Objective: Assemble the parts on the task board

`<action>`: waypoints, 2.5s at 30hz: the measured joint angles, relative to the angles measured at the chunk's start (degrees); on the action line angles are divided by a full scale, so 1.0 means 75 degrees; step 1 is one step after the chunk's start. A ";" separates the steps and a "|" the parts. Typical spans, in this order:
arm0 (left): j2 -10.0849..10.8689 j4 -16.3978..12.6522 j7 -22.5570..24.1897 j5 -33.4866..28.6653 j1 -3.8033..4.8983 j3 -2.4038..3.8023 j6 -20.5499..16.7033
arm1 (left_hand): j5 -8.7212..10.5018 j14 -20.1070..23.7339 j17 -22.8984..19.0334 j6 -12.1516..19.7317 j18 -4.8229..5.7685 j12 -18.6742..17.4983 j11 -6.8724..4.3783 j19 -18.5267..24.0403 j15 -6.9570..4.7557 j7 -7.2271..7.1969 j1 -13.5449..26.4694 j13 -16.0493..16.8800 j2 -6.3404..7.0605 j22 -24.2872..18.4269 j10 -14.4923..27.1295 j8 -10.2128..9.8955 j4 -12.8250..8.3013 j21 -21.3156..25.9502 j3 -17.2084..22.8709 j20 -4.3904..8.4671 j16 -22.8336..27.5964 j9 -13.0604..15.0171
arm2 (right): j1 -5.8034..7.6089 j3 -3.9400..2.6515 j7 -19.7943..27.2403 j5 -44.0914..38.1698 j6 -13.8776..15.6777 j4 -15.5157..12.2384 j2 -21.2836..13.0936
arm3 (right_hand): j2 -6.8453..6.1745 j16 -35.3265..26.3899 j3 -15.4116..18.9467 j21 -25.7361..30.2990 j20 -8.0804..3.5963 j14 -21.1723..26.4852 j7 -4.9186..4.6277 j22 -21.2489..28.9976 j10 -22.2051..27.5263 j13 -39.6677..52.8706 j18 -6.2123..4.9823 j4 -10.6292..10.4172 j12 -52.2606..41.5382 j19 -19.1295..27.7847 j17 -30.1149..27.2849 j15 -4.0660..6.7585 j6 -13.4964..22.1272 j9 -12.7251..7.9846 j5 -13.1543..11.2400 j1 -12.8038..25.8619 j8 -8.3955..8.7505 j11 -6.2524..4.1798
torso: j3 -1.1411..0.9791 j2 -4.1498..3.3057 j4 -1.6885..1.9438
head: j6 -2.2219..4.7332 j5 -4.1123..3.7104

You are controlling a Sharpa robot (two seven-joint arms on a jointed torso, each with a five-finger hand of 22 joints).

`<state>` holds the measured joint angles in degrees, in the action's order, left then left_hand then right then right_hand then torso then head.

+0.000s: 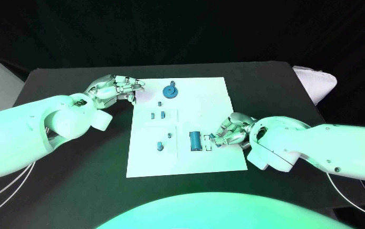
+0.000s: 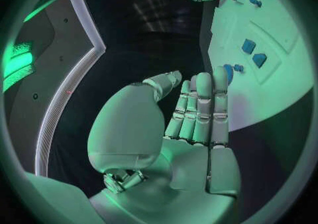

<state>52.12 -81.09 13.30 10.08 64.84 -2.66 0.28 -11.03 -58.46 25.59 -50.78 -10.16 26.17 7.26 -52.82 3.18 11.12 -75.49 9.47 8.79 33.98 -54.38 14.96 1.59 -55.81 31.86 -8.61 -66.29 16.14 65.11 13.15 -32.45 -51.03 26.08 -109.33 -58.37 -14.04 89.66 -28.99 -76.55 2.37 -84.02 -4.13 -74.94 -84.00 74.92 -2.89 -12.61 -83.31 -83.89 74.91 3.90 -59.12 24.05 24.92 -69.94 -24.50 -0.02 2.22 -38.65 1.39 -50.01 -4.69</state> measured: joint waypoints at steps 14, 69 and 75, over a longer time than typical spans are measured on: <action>0.0011 -0.0014 -0.0057 0.0034 0.0000 0.0000 0.0044 | 0.0000 0.0000 0.0000 0.0000 0.0000 0.0000 0.0000 0.0000 0.0000 0.0000 0.0000 0.0000 0.0000 0.0001 0.0000 0.0000 0.0000 0.0000 0.0000 0.0000 0.0000 0.0001 | -0.0035 0.0003 -0.0342 0.0091 0.0111 0.0185 0.0358 | 0.0011 -0.0001 0.0483 -0.0106 0.0000 0.0000 0.0092 0.0001 -0.0001 0.0000 -0.0001 -0.0215 -0.0191 0.0000 0.0000 0.0000 -0.0094 -0.0083 -0.0457 0.0352 0.0018 -0.0001 | -0.0004 -0.0006 0.0001 | 0.0000 -0.0005; 0.0035 -0.0016 -0.0136 0.0064 0.0000 0.0000 0.0093 | 0.0000 0.0000 -0.0007 0.0000 0.0000 -0.0005 0.0000 0.0000 0.0000 0.0000 0.0000 -0.0007 0.0000 -0.0004 0.0000 0.0000 0.0000 0.0025 0.0000 0.0000 0.0000 -0.0008 | -0.0043 0.0006 -0.0579 -0.0400 0.0078 0.0231 0.0482 | 0.0001 -0.0001 0.1136 -0.0308 0.0000 0.0000 0.0064 0.0004 -0.0001 -0.0002 -0.0012 -0.0531 -0.0363 0.0000 0.0006 0.0000 -0.0175 -0.0150 -0.0334 0.0880 0.0017 -0.0001 | -0.0010 -0.0001 0.0000 | 0.0000 0.0024; 0.0034 -0.0015 -0.0138 0.0065 0.0000 0.0000 0.0094 | 0.0000 0.0000 -0.0007 0.0000 -0.0001 -0.0005 0.0000 0.0000 0.0000 0.0000 0.0000 -0.0007 0.0000 -0.0004 0.0000 -0.0001 0.0000 0.0025 0.0000 0.0000 0.0000 -0.0008 | -0.0044 0.0005 -0.0536 -0.0491 0.0071 0.0241 0.0323 | -0.0001 -0.0001 0.1236 -0.0190 0.0000 0.0000 0.0064 0.0004 -0.0001 0.0003 -0.0013 -0.0493 -0.0294 0.0000 0.0005 0.0000 -0.0175 -0.0166 -0.0289 0.0882 0.0048 -0.0001 | -0.0010 0.0000 0.0000 | 0.0000 0.0016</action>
<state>52.37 -81.20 12.27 10.57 64.84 -2.66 0.98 -11.03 -58.46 25.54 -50.78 -10.16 26.13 7.26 -52.82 3.18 11.12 -75.49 9.41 8.79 33.95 -54.38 14.96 1.59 -55.62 31.86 -8.61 -66.30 16.09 64.78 13.19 -36.47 -54.71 26.62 -107.52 -55.94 -14.04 89.65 -19.72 -77.97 2.37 -84.02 -3.65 -74.90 -84.00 74.94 -2.99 -16.31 -85.52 -83.89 74.94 3.90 -60.43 22.80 22.76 -63.32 -24.14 -0.03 2.15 -38.65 1.39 -50.01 -4.56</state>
